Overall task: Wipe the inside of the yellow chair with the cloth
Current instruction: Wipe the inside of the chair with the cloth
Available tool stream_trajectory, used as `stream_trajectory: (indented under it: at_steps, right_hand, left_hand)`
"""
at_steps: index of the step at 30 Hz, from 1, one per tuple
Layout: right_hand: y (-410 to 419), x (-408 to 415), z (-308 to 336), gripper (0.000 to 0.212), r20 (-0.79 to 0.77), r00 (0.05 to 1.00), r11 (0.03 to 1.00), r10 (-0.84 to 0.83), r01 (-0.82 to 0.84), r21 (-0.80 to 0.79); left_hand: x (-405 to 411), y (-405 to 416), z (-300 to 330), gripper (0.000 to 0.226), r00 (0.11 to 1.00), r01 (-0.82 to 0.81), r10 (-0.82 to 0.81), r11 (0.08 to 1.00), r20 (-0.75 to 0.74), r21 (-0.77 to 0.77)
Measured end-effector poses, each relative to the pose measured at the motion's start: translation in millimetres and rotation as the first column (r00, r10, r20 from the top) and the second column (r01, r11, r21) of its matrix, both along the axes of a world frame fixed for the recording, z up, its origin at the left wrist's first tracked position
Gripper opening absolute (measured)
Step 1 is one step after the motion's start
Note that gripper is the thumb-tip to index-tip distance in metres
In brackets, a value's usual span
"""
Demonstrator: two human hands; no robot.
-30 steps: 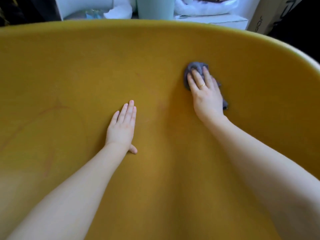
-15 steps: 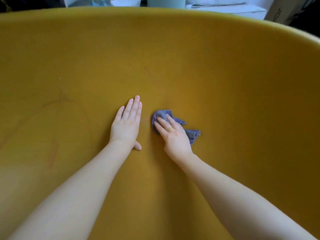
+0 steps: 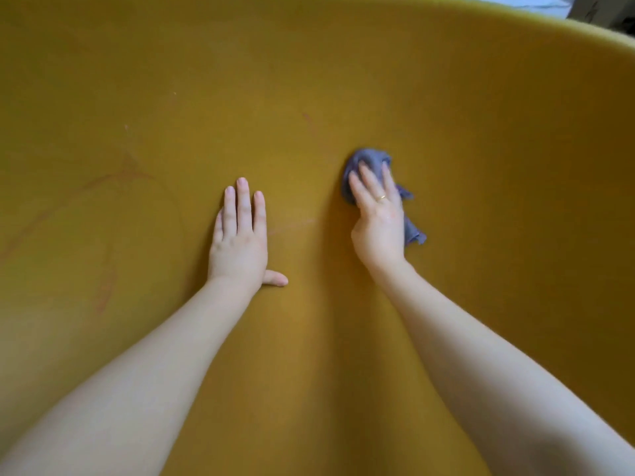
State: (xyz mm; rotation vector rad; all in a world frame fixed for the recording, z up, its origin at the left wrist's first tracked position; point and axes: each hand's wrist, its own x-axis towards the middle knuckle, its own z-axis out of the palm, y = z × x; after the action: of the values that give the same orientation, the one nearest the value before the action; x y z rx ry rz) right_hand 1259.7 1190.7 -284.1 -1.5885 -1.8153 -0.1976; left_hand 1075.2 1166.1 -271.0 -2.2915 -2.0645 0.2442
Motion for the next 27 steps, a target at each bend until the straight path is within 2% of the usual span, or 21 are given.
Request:
stream_trajectory:
  at_steps: [4,6,8,11,13,17,18,23,25,27]
  right_hand:
    - [-38,-45,-33,0.054,0.033,0.955,0.94,0.294,-0.282,-0.193]
    - [-49,-52,-30,0.049,0.032,0.937,0.89,0.348,-0.319,-0.327]
    - [-48,-46,-21,0.048,0.119,0.909,0.855,0.4,-0.323,-0.405]
    - [-32,-19,-6,0.051,0.22,0.93,0.938,0.294,-0.237,-0.253]
    - [-23,2,0,0.054,0.209,0.967,0.984,0.148,-0.124,-0.126]
    - [-20,-9,-4,0.06,0.078,0.996,0.994,-0.046,0.054,-0.097]
    - [-21,-25,-10,0.062,0.046,0.998,0.993,-0.042,0.047,-0.109]
    - [-51,-114,-42,0.051,0.045,0.97,0.957,0.238,-0.227,-0.181]
    - [-56,-122,-42,0.044,0.101,0.947,0.932,0.305,-0.275,-0.234]
    - [-52,-109,-40,0.042,0.266,0.892,0.926,0.365,-0.318,-0.204]
  left_hand:
    - [-4,0,2,0.141,0.998,0.031,-0.032,0.999,0.06,0.019]
    - [-4,-1,5,0.14,0.997,0.031,-0.031,0.999,0.074,0.013]
    - [-3,-5,8,0.138,0.997,0.033,-0.033,0.999,0.063,0.001]
    - [-15,-9,14,0.132,0.993,0.102,-0.104,0.995,-0.062,-0.021]
    - [-34,-16,14,0.131,0.985,0.105,-0.11,0.993,-0.131,-0.047]
    - [-56,-29,4,0.13,0.988,0.026,-0.031,0.999,-0.149,-0.037]
    - [-56,-28,2,0.13,0.99,0.03,-0.035,0.999,-0.138,-0.037]
    - [-58,-25,0,0.131,0.996,0.046,-0.047,0.999,-0.073,-0.007]
    - [-58,-26,0,0.131,0.997,0.046,-0.046,0.999,-0.064,-0.002]
    - [-58,-26,0,0.131,0.997,0.049,-0.049,0.999,-0.059,-0.001]
